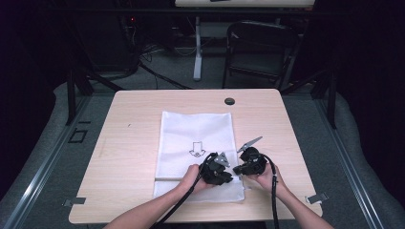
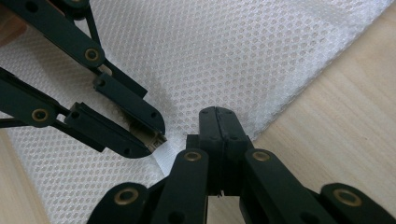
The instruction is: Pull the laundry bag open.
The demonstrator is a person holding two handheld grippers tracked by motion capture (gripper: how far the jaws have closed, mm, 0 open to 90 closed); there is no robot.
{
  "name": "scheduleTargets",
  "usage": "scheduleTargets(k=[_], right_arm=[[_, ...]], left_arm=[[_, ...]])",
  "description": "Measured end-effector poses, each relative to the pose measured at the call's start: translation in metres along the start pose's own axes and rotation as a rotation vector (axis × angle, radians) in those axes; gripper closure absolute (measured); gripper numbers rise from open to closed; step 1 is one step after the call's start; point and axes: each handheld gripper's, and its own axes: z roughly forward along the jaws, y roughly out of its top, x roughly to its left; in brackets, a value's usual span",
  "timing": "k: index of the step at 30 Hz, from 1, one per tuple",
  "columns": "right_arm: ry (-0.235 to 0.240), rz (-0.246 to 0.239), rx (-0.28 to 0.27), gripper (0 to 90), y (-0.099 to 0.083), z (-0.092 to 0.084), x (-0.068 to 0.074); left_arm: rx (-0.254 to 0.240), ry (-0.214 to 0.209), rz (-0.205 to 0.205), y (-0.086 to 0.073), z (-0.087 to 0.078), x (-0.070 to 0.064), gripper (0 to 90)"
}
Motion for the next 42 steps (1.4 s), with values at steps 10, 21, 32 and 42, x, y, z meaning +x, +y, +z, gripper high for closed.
scheduleTargets(k=[10, 21, 32, 42], right_arm=[[0.021, 0.007, -0.024, 90.0, -0.0031, -0.0088, 0.0024], [0.028, 0.026, 0.001, 90.0, -0.0067, -0.0026, 0.0024], [-0.022, -0.026, 0.021, 90.0, -0.0061, -0.0035, 0.0063], [0.014, 0.026, -0.006, 90.0, -0.0102, -0.0040, 0.0024]], left_arm=[[-0.005, 0.019, 0.008, 0.0003, 0.0006, -0.0030, 82.1], [-0.002, 0.036, 0.020, -0.0002, 0.0003, -0.0057, 82.3], [0.009, 0.037, 0.029, -0.0008, -0.0024, -0.0065, 82.5], [-0.007, 0.049, 0.008, -0.0051, -0.0038, -0.0062, 82.4]])
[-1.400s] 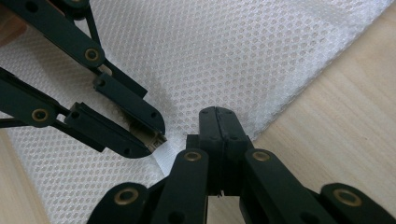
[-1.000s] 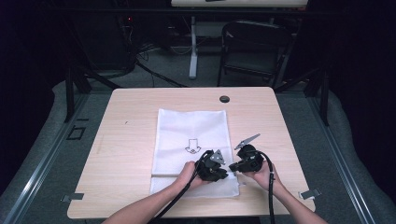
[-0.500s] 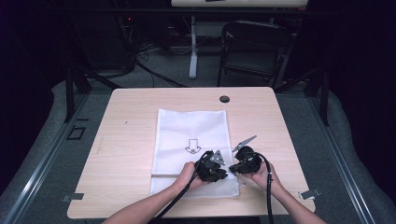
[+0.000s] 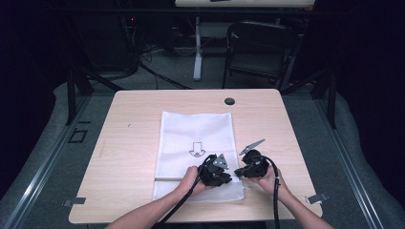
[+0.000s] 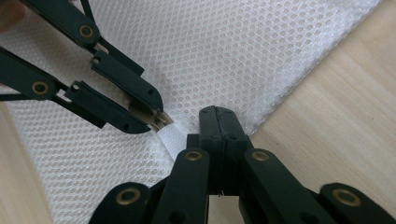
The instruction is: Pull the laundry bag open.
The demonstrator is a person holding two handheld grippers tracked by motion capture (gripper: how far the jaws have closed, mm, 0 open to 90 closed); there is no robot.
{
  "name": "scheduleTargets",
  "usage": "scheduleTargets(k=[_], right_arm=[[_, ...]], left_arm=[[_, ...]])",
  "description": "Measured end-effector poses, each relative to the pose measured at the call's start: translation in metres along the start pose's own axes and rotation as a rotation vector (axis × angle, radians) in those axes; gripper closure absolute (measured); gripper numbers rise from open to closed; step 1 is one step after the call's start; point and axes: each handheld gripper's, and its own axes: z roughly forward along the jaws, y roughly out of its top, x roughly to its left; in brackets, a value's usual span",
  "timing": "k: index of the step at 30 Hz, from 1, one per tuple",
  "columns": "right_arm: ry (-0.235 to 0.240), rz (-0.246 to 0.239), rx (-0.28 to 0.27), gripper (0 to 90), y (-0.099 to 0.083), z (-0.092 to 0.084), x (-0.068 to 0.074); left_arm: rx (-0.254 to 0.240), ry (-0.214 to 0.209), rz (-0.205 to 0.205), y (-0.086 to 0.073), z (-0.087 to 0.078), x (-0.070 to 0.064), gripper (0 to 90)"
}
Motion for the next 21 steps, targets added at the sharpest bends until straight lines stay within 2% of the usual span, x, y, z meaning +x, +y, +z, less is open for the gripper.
scheduleTargets(k=[1, 2, 3, 4, 7, 8, 9, 10, 12, 13, 14, 16, 18, 19, 20, 21], right_arm=[[0.020, 0.032, -0.004, 90.0, -0.001, 0.000, -0.003], [0.033, 0.045, 0.005, 90.0, 0.000, -0.001, -0.004], [0.026, 0.038, 0.008, 90.0, 0.000, -0.003, -0.005], [0.022, 0.039, -0.018, 90.0, 0.001, -0.005, -0.004], [0.075, 0.078, -0.028, 90.0, 0.000, -0.013, -0.001], [0.075, 0.078, -0.028, 90.0, 0.000, -0.013, -0.001], [0.071, 0.082, -0.006, 90.0, -0.001, -0.012, -0.001], [0.093, 0.085, 0.013, 90.0, -0.003, -0.010, -0.002], [0.092, 0.110, 0.003, 90.0, -0.004, -0.008, 0.000], [0.099, 0.094, 0.026, 90.0, -0.003, -0.007, -0.001], [0.089, 0.089, 0.034, 90.0, -0.004, -0.004, 0.000], [0.064, 0.054, 0.048, 90.0, -0.002, -0.003, 0.004], [0.054, 0.040, 0.049, 90.0, -0.001, -0.002, 0.006], [0.034, 0.042, 0.041, 90.0, -0.001, -0.002, 0.009], [0.008, 0.004, 0.056, 90.0, -0.001, -0.003, 0.011], [0.007, 0.010, 0.054, 90.0, -0.001, -0.002, 0.012]], left_arm=[[-0.025, -0.012, -0.013, -0.002, 0.001, 0.001, 82.4], [-0.025, -0.012, -0.013, -0.002, 0.001, 0.001, 82.3], [-0.022, -0.007, -0.013, -0.002, 0.002, 0.000, 82.3], [-0.022, -0.007, -0.013, -0.002, 0.002, 0.000, 82.3], [-0.019, 0.007, -0.018, -0.002, 0.002, 0.000, 82.3], [-0.019, 0.007, -0.018, -0.002, 0.002, 0.000, 82.3], [-0.028, 0.004, -0.020, -0.002, 0.002, 0.000, 82.3], [-0.033, -0.001, -0.018, -0.002, 0.003, 0.000, 82.3], [-0.030, 0.003, -0.013, -0.002, 0.003, -0.001, 82.3], [-0.030, 0.003, -0.013, -0.002, 0.003, -0.001, 82.3], [-0.019, 0.021, -0.008, -0.001, 0.002, -0.002, 82.2], [-0.022, 0.013, -0.004, -0.001, 0.003, -0.002, 82.3], [-0.016, 0.012, 0.002, -0.001, 0.002, -0.002, 82.4], [-0.012, 0.020, 0.010, 0.000, 0.002, -0.003, 82.4], [-0.003, 0.021, 0.020, 0.001, 0.002, -0.003, 82.4], [0.003, 0.021, 0.022, 0.001, 0.001, -0.004, 82.4]])
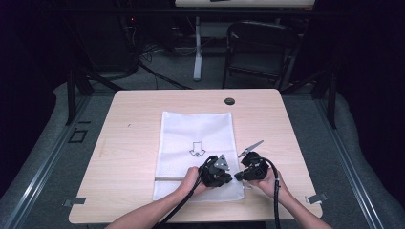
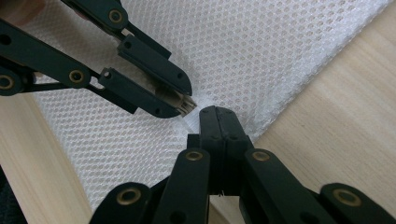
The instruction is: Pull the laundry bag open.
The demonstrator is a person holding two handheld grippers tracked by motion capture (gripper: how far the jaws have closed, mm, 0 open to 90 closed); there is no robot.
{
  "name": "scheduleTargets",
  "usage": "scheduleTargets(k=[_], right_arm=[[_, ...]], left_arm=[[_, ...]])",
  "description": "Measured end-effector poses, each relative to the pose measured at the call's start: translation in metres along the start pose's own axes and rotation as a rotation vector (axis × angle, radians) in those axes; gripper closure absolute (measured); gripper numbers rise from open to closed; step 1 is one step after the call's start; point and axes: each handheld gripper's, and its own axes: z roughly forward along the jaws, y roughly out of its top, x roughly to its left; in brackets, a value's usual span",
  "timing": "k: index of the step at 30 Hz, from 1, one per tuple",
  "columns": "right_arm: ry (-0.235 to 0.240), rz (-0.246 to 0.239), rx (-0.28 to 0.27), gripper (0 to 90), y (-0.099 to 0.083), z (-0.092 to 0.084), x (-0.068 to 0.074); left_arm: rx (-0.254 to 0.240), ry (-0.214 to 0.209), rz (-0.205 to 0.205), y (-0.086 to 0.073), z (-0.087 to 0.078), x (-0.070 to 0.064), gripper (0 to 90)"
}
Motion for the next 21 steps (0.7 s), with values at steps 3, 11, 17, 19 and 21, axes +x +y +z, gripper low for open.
scheduleTargets(k=[3, 11, 17, 19, 21], right_arm=[[-0.009, -0.018, 0.005, 90.0, 0.0002, -0.0001, 0.0002], [-0.024, -0.037, 0.009, 90.0, 0.0008, 0.0003, 0.0012], [-0.009, -0.022, -0.009, 90.0, 0.0002, 0.0017, 0.0027], [-0.015, -0.027, -0.011, 90.0, 0.0000, 0.0018, 0.0020], [-0.014, -0.037, 0.001, 90.0, 0.0006, 0.0013, 0.0014]], left_arm=[[-0.006, -0.004, -0.001, -0.0004, 0.0003, 0.0009, 82.5], [0.001, -0.010, 0.007, 0.0001, -0.0006, 0.0015, 82.5], [0.026, -0.002, 0.017, 0.0008, -0.0031, 0.0016, 82.5], [0.020, -0.019, 0.020, 0.0001, -0.0040, 0.0031, 82.5], [0.027, -0.014, 0.016, -0.0013, -0.0064, 0.0048, 82.5]])
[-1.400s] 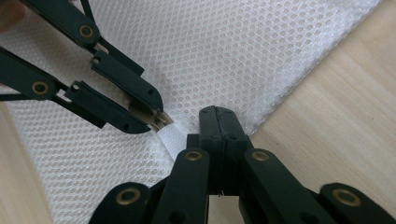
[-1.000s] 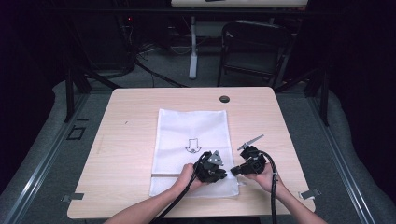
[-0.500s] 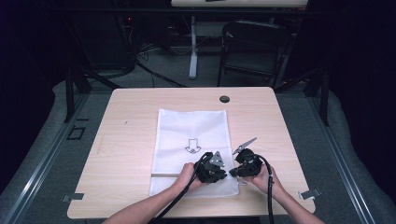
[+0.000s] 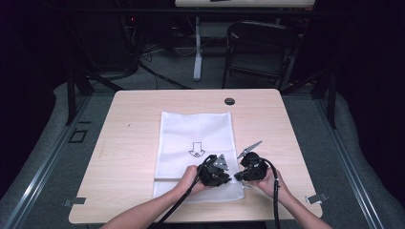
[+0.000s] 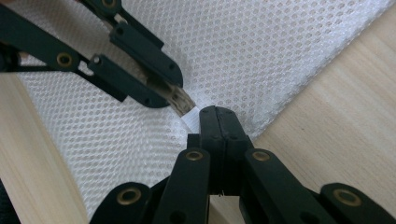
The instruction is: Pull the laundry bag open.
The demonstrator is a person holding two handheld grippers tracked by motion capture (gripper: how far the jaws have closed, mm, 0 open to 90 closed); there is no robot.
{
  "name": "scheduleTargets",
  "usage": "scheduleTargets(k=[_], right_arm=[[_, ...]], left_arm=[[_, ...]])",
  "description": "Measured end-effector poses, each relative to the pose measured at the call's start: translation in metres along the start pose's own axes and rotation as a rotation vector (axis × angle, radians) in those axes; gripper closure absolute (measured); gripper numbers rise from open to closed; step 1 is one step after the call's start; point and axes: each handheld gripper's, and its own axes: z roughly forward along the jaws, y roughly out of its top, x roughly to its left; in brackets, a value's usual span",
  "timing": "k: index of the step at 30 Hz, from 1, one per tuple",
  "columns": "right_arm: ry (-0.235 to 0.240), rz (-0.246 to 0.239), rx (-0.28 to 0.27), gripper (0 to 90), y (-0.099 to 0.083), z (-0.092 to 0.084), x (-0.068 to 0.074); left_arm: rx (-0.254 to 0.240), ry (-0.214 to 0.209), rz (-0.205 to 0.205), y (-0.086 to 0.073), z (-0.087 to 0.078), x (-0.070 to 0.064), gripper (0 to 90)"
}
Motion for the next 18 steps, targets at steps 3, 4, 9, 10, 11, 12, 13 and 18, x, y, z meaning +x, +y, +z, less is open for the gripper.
scheduleTargets(k=[3, 4, 9, 10, 11, 12, 13, 18], right_arm=[[0.000, -0.003, 0.005, 90.0, 0.000, 0.000, 0.000], [0.000, -0.003, 0.006, 90.0, 0.000, 0.000, 0.000], [0.001, 0.009, -0.011, 90.0, 0.000, 0.001, 0.000], [0.002, 0.008, -0.010, 90.0, 0.000, 0.001, 0.000], [0.001, 0.006, -0.009, 90.0, 0.000, 0.001, 0.000], [0.001, 0.006, -0.009, 90.0, 0.000, 0.001, 0.000], [-0.002, -0.014, 0.012, 90.0, 0.001, -0.001, -0.001], [0.014, -0.007, 0.015, 90.0, 0.002, -0.001, -0.001]], left_arm=[[-0.003, -0.001, -0.007, -0.002, -0.001, 0.000, 82.4], [-0.004, -0.001, -0.008, -0.002, -0.001, 0.000, 82.4], [-0.006, -0.003, -0.012, -0.003, -0.002, 0.001, 82.4], [0.002, 0.001, -0.005, -0.004, -0.004, 0.002, 82.3], [-0.002, -0.004, -0.010, -0.005, -0.005, 0.003, 82.4], [-0.002, -0.004, -0.010, -0.005, -0.005, 0.003, 82.4], [0.001, 0.000, -0.010, -0.007, -0.006, 0.003, 82.4], [0.000, 0.000, -0.022, -0.012, -0.012, 0.005, 82.3]])
